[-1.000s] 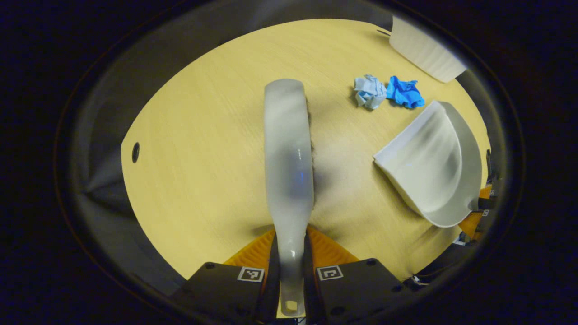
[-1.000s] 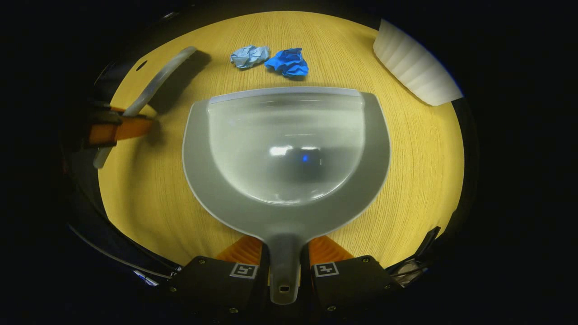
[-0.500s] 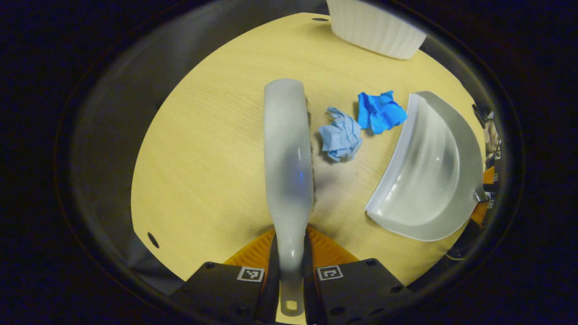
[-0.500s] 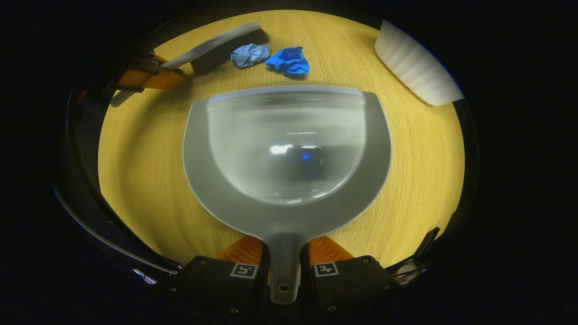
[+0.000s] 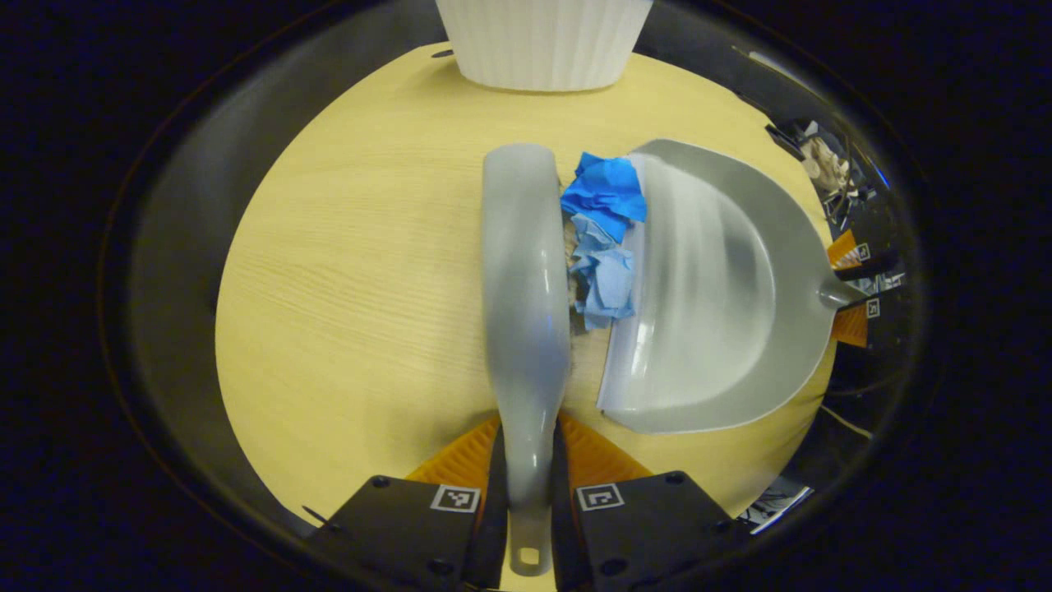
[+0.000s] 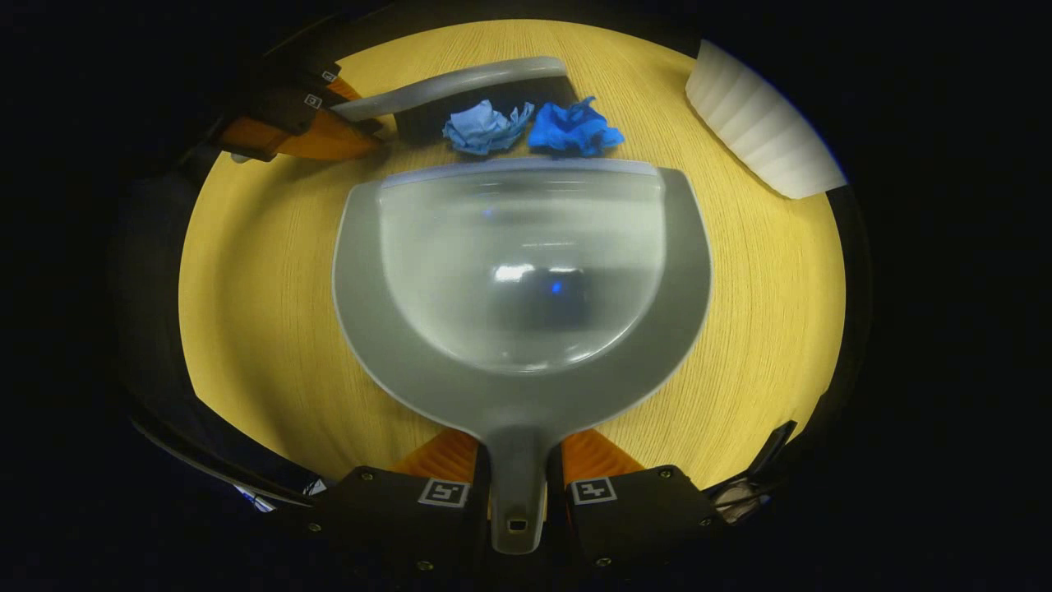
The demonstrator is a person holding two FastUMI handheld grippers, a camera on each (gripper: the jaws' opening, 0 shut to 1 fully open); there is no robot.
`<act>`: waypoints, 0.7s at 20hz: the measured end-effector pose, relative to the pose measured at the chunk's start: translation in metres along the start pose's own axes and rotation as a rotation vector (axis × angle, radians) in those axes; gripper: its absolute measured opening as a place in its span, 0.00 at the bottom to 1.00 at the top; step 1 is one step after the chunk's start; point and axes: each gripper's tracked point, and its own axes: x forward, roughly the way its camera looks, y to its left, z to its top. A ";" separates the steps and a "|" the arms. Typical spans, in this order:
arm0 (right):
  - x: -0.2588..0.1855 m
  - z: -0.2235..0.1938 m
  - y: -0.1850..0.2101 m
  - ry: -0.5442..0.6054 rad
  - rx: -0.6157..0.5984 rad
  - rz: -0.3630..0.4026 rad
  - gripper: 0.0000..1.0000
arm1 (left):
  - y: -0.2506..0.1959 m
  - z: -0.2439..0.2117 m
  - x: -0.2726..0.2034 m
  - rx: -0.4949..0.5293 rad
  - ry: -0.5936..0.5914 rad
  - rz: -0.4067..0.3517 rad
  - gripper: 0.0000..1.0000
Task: Pick up the small broom and dustpan from the desktop, sweep the trash into the dustpan with the broom, and then empty the trash into the garbage bin.
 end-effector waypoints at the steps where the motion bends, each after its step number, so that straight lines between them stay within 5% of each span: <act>1: -0.003 0.000 -0.003 -0.001 -0.006 -0.002 0.31 | 0.006 0.001 -0.007 0.013 0.000 -0.007 0.27; 11: 0.012 0.030 -0.018 -0.061 -0.113 0.001 0.31 | 0.016 -0.009 -0.023 0.143 0.029 -0.181 0.29; 12: 0.011 0.033 -0.019 -0.066 -0.116 0.002 0.24 | 0.023 -0.012 -0.029 0.147 0.030 -0.192 0.30; 14: 0.009 0.038 -0.022 -0.070 -0.117 0.006 0.31 | 0.019 -0.015 -0.028 0.150 0.027 -0.197 0.29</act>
